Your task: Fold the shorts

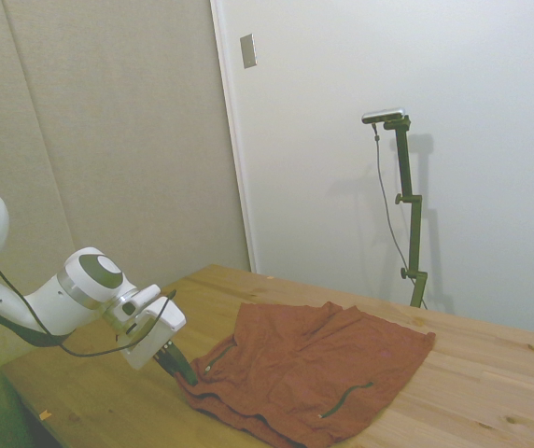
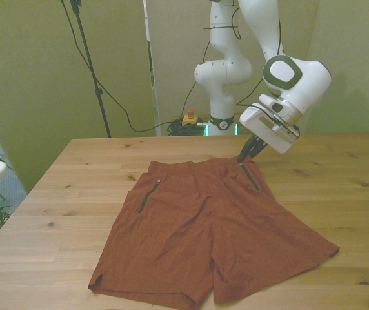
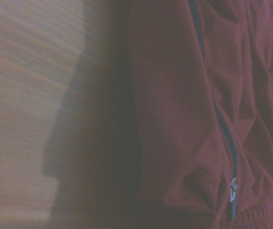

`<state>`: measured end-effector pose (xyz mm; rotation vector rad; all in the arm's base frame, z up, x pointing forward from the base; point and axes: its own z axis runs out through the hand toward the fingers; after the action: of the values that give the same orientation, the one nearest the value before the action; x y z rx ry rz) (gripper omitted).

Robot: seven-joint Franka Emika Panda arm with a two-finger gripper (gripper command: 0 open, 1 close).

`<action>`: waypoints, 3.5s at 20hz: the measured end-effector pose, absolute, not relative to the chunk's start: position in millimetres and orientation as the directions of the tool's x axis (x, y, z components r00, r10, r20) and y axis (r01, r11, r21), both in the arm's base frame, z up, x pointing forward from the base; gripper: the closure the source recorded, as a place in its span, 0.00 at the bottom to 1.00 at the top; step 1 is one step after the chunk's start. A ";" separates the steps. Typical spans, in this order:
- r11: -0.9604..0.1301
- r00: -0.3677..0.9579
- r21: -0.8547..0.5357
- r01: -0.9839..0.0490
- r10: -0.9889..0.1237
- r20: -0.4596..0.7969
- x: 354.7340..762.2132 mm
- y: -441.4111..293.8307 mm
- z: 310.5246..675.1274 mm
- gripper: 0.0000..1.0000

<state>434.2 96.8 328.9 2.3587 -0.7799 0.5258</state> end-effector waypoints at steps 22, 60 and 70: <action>-0.505 0.458 -0.137 -0.852 -0.847 0.270 450.8 -113.2 500.2 1.00; -0.619 0.600 -0.094 -0.780 -0.782 0.170 432.3 -170.8 482.2 0.00; -0.888 0.808 0.130 -0.440 -0.329 0.490 461.6 -4.3 381.5 0.00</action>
<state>461.6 -4.3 381.5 2.7570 -0.5960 0.6833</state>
